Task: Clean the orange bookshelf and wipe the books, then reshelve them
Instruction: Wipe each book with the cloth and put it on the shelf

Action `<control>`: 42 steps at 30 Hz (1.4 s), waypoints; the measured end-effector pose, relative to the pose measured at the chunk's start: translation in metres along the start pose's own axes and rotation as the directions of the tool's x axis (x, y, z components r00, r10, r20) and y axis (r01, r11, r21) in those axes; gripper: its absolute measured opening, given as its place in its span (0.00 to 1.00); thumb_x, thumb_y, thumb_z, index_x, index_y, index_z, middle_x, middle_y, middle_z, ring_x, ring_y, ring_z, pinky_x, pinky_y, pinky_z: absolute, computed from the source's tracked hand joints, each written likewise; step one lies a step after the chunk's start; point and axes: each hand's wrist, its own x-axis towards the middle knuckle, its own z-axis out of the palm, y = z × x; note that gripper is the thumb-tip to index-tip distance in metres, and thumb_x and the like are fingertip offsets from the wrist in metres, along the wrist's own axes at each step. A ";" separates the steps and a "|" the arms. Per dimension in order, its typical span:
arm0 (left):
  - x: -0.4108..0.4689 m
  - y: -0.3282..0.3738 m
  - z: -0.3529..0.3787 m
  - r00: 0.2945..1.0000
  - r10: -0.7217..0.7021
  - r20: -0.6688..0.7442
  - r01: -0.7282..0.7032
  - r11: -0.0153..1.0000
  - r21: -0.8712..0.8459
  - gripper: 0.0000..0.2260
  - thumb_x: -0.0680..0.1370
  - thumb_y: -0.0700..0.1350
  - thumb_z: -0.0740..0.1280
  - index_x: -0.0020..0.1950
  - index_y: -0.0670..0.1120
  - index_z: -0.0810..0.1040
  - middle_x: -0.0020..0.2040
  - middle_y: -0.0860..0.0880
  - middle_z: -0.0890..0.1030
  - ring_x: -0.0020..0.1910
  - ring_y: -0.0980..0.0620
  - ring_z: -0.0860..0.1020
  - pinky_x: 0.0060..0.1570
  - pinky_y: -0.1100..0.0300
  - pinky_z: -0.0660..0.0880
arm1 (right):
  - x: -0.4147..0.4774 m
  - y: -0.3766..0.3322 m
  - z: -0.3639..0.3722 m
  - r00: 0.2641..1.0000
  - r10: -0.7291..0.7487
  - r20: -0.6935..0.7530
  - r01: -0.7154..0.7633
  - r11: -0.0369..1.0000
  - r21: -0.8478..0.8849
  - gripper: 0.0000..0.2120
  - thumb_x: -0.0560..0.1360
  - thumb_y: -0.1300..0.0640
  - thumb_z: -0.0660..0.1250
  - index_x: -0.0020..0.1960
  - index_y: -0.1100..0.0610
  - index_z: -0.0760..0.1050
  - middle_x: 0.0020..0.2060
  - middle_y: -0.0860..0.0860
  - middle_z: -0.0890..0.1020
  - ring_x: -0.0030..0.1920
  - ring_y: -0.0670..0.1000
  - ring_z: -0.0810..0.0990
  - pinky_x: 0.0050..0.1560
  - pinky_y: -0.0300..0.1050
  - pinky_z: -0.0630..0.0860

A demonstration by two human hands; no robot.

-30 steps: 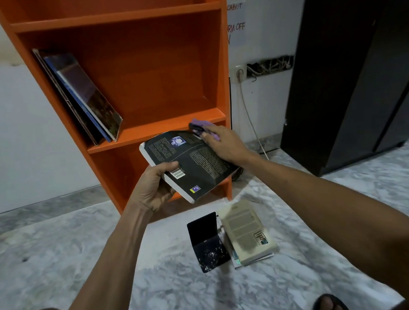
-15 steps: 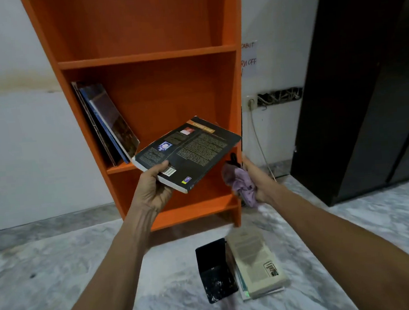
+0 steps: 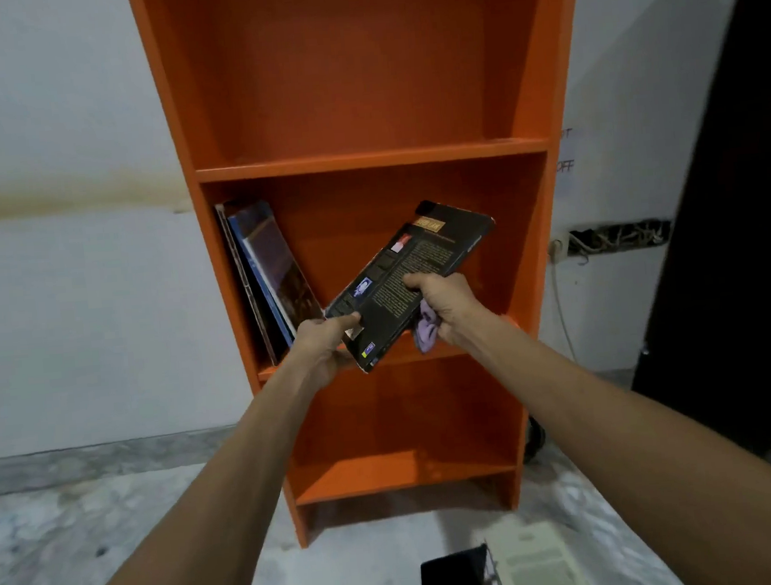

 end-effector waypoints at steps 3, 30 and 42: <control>0.026 0.008 -0.017 0.991 0.120 -0.061 -0.107 0.977 0.185 0.23 0.77 0.46 0.70 0.69 0.38 0.70 0.54 0.42 0.78 0.47 0.45 0.79 0.41 0.51 0.77 | 0.022 0.010 0.037 0.997 -0.078 -0.031 0.066 0.960 -0.273 0.06 0.77 0.63 0.66 0.41 0.60 0.74 0.35 0.55 0.80 0.26 0.47 0.79 0.28 0.42 0.78; 0.075 0.083 -0.065 0.519 0.855 0.018 -0.279 0.150 0.948 0.16 0.79 0.42 0.65 0.66 0.44 0.72 0.66 0.42 0.67 0.53 0.43 0.76 0.47 0.56 0.73 | 0.080 0.079 0.139 0.897 0.095 0.431 0.193 0.794 -0.576 0.36 0.71 0.63 0.70 0.75 0.57 0.60 0.57 0.59 0.82 0.43 0.55 0.84 0.49 0.51 0.82; 0.073 0.078 -0.068 0.623 0.780 -0.060 -0.174 0.214 0.961 0.28 0.78 0.43 0.68 0.74 0.48 0.61 0.66 0.40 0.65 0.52 0.41 0.76 0.43 0.56 0.72 | 0.080 0.085 0.125 0.938 0.111 0.329 0.098 0.824 -0.557 0.19 0.72 0.65 0.63 0.62 0.54 0.73 0.46 0.58 0.81 0.46 0.58 0.81 0.49 0.54 0.79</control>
